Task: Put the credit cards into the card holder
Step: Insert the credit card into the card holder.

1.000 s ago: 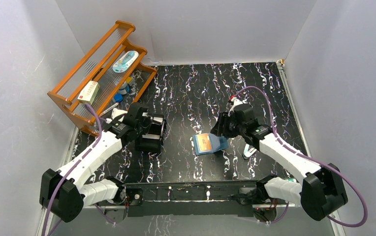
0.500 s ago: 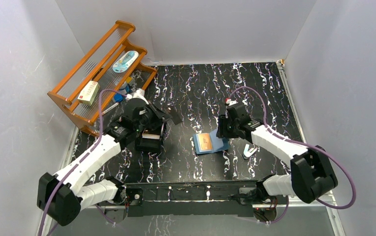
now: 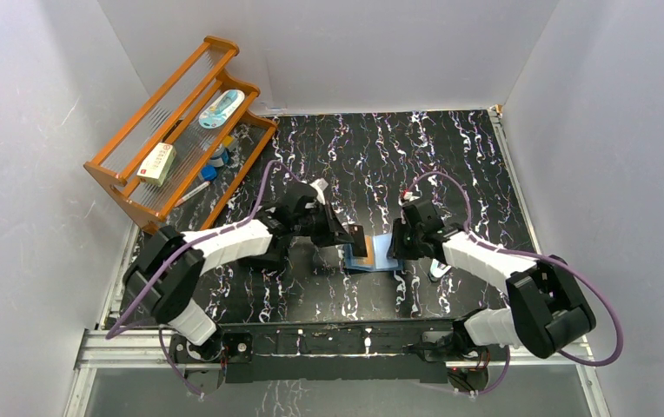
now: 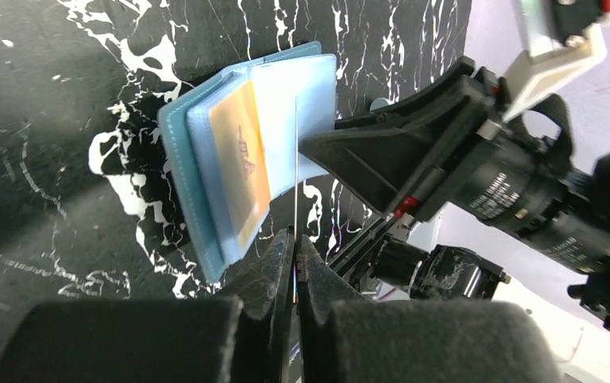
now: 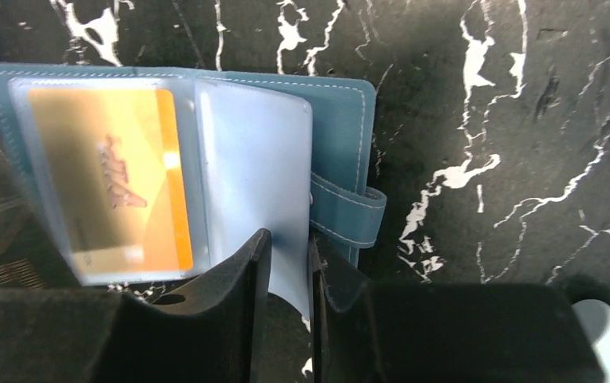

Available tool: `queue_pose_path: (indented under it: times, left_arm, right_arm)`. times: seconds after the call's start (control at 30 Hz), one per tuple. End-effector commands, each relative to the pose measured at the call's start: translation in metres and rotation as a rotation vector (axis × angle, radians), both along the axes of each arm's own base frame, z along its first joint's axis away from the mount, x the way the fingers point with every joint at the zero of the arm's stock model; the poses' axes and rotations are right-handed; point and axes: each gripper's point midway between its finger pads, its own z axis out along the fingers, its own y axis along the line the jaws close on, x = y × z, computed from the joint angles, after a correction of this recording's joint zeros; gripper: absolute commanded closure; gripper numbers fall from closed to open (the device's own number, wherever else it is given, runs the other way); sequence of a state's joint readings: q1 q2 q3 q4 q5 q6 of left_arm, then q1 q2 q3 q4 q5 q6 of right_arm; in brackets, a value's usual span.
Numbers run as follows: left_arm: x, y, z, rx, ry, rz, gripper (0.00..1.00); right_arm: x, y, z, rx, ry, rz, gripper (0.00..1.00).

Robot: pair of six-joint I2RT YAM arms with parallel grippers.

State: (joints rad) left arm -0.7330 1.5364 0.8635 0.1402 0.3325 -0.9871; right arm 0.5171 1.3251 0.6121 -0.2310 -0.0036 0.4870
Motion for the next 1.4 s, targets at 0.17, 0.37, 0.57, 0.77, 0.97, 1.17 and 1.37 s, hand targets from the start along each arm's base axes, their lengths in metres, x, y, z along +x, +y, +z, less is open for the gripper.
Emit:
queue_pose_path:
  times: [0.17,0.37,0.57,0.77,0.97,1.17,1.37]
  left_arm:
    - [0.003,-0.035,-0.007,-0.069,-0.003,-0.124,1.0]
    - [0.002,-0.027,-0.036,0.026,0.027,-0.126,1.0]
    - [-0.001,-0.019,-0.058,0.097,0.047,-0.141,1.0]
    - [-0.002,-0.02,-0.065,0.105,0.063,-0.155,1.0]
    - [-0.001,-0.023,-0.067,0.099,0.077,-0.156,1.0]
    - [0.0,-0.026,-0.068,0.099,0.077,-0.169,1.0]
    - [-0.001,-0.026,-0.074,0.108,0.093,-0.177,1.0]
  right_arm:
    - [-0.006,0.025,0.018,0.214,-0.016,-0.039,0.72]
    - [-0.001,0.007,0.018,0.109,-0.043,-0.065,0.64]
    - [0.002,-0.003,0.019,0.058,-0.064,-0.077,0.72]
    - [-0.003,-0.002,0.005,0.053,-0.028,-0.068,0.84]
    - [-0.007,-0.001,-0.001,0.062,-0.014,-0.066,0.87]
    - [-0.008,-0.001,-0.003,0.062,-0.012,-0.067,0.88]
    - [-0.008,-0.002,-0.004,0.062,-0.012,-0.066,0.87]
